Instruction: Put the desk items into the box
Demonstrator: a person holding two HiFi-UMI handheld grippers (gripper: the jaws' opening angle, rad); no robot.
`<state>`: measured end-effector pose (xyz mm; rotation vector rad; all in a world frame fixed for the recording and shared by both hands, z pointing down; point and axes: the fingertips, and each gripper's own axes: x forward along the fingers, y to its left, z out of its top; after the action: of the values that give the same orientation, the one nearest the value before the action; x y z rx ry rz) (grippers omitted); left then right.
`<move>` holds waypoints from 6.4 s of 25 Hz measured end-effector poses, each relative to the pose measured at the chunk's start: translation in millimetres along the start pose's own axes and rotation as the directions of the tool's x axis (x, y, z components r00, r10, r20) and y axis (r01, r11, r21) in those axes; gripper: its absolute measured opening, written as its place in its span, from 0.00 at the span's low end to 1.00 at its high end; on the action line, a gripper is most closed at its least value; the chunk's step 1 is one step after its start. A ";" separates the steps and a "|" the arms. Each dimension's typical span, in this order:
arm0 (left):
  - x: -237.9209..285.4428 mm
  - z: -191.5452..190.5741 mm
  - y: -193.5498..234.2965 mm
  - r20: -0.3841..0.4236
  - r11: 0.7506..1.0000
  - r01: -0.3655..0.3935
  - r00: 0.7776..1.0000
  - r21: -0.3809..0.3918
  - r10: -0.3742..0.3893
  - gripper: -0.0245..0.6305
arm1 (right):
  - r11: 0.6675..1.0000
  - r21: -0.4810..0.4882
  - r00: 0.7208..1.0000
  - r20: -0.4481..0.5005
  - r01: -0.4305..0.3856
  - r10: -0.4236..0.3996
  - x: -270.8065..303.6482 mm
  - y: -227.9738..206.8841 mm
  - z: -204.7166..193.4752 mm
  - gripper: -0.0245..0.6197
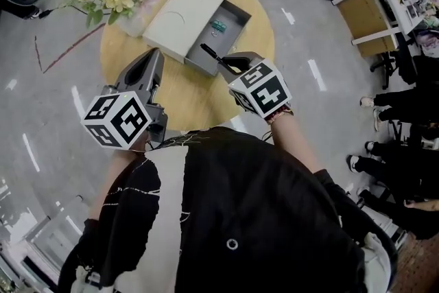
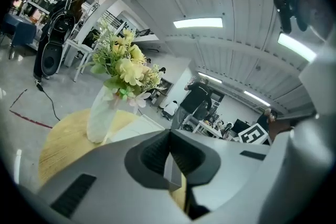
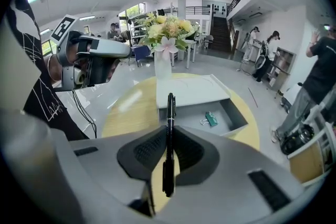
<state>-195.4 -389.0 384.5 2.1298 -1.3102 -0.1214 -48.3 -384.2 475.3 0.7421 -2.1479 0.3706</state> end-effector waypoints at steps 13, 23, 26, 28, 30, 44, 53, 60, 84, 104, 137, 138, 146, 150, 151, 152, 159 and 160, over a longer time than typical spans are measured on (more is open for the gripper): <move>5.9 -14.2 23.2 -0.026 0.998 -0.032 0.999 -0.059 0.031 0.05 | 1.000 -0.023 0.994 -0.111 -0.018 0.015 11.5 -10.3 -10.1 0.11; -13.8 -7.4 37.0 0.067 0.978 -0.170 0.982 -0.120 0.179 0.05 | 0.972 -0.195 0.983 -0.151 -0.131 0.103 24.9 -15.9 9.0 0.11; -17.7 -13.4 34.2 0.079 0.966 -0.214 0.971 -0.143 0.227 0.05 | 0.955 -0.241 0.975 -0.179 -0.171 0.129 24.4 -19.0 7.2 0.11; -20.1 -17.4 33.0 0.094 0.954 -0.247 0.960 -0.169 0.265 0.05 | 0.943 -0.261 0.968 -0.195 -0.206 0.158 26.2 -18.0 4.3 0.11; -19.7 -22.1 28.7 0.105 0.945 -0.269 0.951 -0.187 0.292 0.05 | 0.930 -0.284 0.962 -0.209 -0.234 0.178 28.6 -19.3 0.3 0.11; -42.6 -57.6 14.2 0.212 0.827 -0.472 0.813 -0.306 0.542 0.05 | 0.756 -0.491 0.896 -0.327 -0.434 0.302 58.6 -31.2 -8.6 0.11; -74.8 -86.0 -10.9 0.277 0.710 -0.566 0.665 -0.418 0.693 0.05 | 0.608 -0.601 0.853 -0.414 -0.519 0.319 63.6 -31.0 -8.6 0.11; -89.6 -105.1 -25.4 0.277 0.640 -0.606 0.587 -0.473 0.760 0.05 | 0.522 -0.642 0.827 -0.454 -0.562 0.332 68.2 -23.2 -9.5 0.11; -96.9 -97.2 -9.2 0.259 0.596 -0.631 0.547 -0.496 0.796 0.05 | 0.454 -0.650 0.790 -0.552 -0.609 0.268 96.8 -19.4 -18.3 0.11; -101.1 -101.3 -18.3 0.262 0.589 -0.639 0.536 -0.496 0.802 0.05 | 0.468 -0.640 0.789 -0.549 -0.609 0.275 103.2 -20.7 -24.4 0.11; -100.0 -107.5 -23.4 0.270 0.574 -0.640 0.515 -0.511 0.814 0.05 | 0.499 -0.616 0.786 -0.556 -0.609 0.272 113.5 -23.3 -31.3 0.12; -98.5 -106.9 -22.7 0.269 0.575 -0.640 0.516 -0.510 0.813 0.05 | 0.494 -0.619 0.784 -0.560 -0.610 0.267 114.3 -23.2 -31.7 0.12; -92.0 -102.5 -23.5 0.249 0.569 -0.654 0.520 -0.498 0.817 0.05 | 0.458 -0.635 0.776 -0.578 -0.623 0.254 115.4 -22.9 -32.3 0.12; -95.4 -103.9 -26.2 0.225 0.550 -0.673 0.512 -0.495 0.829 0.05 | 0.431 -0.655 0.778 -0.584 -0.620 0.232 115.5 -22.9 -31.6 0.11; -96.8 -104.1 -27.4 0.219 0.543 -0.679 0.507 -0.494 0.833 0.05 | 0.430 -0.655 0.777 -0.586 -0.621 0.230 115.3 -22.6 -31.4 0.11; -98.3 -104.0 -28.6 0.214 0.537 -0.686 0.503 -0.491 0.837 0.05 | 0.429 -0.653 0.775 -0.588 -0.624 0.231 115.3 -22.0 -31.6 0.11; -92.6 -101.1 -35.9 0.201 0.539 -0.697 0.511 -0.473 0.836 0.05 | 0.403 -0.660 0.768 -0.597 -0.634 0.233 114.6 -18.2 -30.9 0.11; -88.6 -99.8 -36.0 0.204 0.552 -0.690 0.523 -0.469 0.828 0.05 | 0.404 -0.660 0.768 -0.597 -0.634 0.230 114.8 -17.6 -31.6 0.11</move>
<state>-173.5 -258.2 423.3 1.0758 -2.2061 -0.3939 -74.9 -426.3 584.9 -0.4926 -1.7365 -0.2675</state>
